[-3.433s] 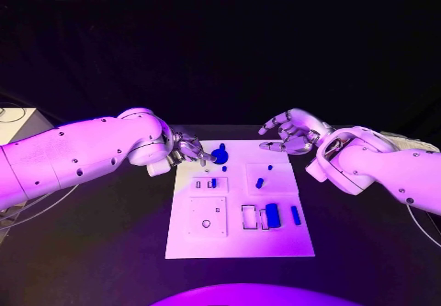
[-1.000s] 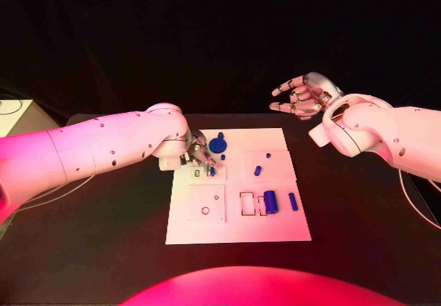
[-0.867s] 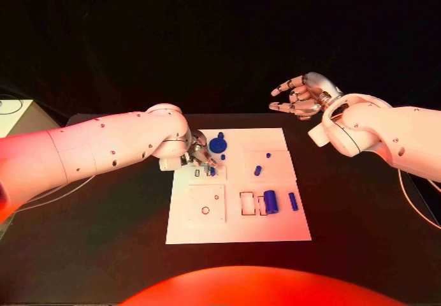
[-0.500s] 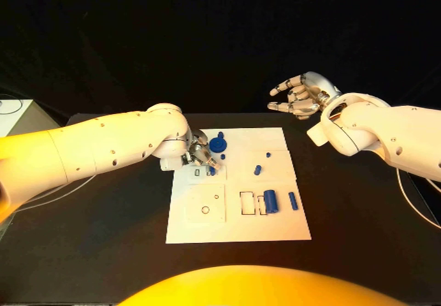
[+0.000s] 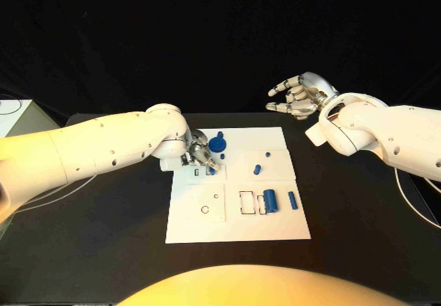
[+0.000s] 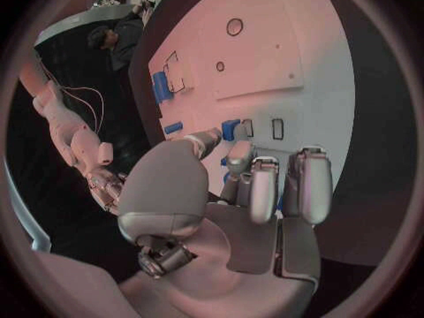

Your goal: Assemble the parts on the task board

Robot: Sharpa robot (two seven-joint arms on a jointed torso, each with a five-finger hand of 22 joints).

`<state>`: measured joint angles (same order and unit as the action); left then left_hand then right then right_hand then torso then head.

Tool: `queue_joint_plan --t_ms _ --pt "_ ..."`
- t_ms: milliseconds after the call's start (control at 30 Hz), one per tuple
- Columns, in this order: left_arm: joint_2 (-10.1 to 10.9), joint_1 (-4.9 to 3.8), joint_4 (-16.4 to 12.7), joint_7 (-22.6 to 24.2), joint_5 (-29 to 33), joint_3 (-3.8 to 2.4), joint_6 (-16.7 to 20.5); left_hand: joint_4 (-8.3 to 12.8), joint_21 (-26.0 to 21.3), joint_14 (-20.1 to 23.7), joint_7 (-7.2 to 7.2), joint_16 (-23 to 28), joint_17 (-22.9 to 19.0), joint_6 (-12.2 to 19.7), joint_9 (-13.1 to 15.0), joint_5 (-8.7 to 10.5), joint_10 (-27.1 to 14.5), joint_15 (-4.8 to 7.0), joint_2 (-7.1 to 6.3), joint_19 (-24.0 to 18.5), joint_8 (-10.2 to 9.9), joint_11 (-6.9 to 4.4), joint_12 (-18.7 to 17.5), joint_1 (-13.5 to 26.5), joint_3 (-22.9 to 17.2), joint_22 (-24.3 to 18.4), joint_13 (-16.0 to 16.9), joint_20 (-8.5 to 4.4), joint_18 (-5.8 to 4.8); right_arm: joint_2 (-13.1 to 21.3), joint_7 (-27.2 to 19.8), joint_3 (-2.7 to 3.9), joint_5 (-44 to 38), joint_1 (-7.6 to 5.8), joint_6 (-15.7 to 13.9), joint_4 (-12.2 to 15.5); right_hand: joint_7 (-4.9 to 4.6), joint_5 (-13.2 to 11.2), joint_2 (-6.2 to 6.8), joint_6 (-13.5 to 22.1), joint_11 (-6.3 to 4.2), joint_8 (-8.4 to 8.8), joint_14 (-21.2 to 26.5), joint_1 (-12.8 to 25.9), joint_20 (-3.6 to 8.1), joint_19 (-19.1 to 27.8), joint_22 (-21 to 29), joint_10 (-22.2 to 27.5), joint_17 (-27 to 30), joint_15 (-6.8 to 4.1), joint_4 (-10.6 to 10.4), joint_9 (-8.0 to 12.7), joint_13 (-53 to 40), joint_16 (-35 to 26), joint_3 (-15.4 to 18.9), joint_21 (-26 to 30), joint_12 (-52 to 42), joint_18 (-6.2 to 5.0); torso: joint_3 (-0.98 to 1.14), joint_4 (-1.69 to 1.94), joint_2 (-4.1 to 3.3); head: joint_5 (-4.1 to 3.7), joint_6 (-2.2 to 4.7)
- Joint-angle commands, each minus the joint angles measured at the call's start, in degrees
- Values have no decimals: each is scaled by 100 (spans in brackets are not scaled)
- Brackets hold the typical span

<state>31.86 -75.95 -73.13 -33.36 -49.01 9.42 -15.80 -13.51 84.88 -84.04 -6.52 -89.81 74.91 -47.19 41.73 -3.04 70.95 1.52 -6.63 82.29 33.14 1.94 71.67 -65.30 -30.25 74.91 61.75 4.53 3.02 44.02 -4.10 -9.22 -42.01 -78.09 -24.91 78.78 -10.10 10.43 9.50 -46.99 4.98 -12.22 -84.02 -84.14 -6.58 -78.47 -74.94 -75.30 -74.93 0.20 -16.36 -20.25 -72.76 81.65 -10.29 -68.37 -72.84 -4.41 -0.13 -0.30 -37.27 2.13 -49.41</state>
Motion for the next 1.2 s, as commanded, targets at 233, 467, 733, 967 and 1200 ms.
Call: queue_joint_plan --t_ms 233,467,733,967,1200 --pt "-29 15 49 52 60 5 -175 13 -17 -590 54 -10 1495 -31 29 8 5 -2 28 -8 3 -10 -8 -53 -80 257 17 -7 -30 -3 -37 2 -61 4 110 8 10 22 -9 19 4 -27 -204 48 -13 22 -288 16 -133 46 -5 -6 0 -8 -31 6 1 -41 2 -7 8 0 -35" --pt "-30 18 62 81 72 8 -146 371 -18 -592 91 -13 1500 -20 149 1 20 44 79 -1 -9 -56 -30 -216 -769 271 -1 -51 -31 -7 -43 2 -61 7 130 4 10 22 -9 19 4 -27 -204 48 -13 22 -288 16 -133 46 -5 -6 0 -8 -31 6 1 -41 4 -4 12 0 -46" --pt "-10 22 44 170 255 9 -33 1146 -5 -596 77 -19 1509 30 468 -12 82 51 67 27 123 -59 -51 -160 -1907 322 -9 -64 -40 -8 -39 1 -61 15 157 -8 11 26 -10 18 3 -36 -200 49 -13 26 -282 16 -118 46 -3 -10 3 -18 -35 19 1 -43 5 -8 13 2 -57" --pt "47 24 -7 215 477 7 92 1347 8 -596 68 -19 1509 9 586 -192 109 46 26 44 187 -52 -57 -18 -2182 353 -16 -59 -44 -12 -34 1 -61 25 176 -22 11 26 -10 18 3 -36 -200 49 -13 26 -282 16 -118 46 -3 -10 3 -18 -35 19 1 -43 11 -8 15 12 -59" --pt "155 24 -93 246 709 4 291 1489 39 -596 92 -19 1509 -63 708 -825 166 68 -50 85 265 -77 -42 178 -2303 421 -4 -77 -57 -14 -26 0 -61 44 195 -37 11 26 -10 18 3 -36 -200 49 -13 26 -282 16 -118 46 -3 -10 3 -18 -35 19 1 -43 12 -1 22 22 -59"
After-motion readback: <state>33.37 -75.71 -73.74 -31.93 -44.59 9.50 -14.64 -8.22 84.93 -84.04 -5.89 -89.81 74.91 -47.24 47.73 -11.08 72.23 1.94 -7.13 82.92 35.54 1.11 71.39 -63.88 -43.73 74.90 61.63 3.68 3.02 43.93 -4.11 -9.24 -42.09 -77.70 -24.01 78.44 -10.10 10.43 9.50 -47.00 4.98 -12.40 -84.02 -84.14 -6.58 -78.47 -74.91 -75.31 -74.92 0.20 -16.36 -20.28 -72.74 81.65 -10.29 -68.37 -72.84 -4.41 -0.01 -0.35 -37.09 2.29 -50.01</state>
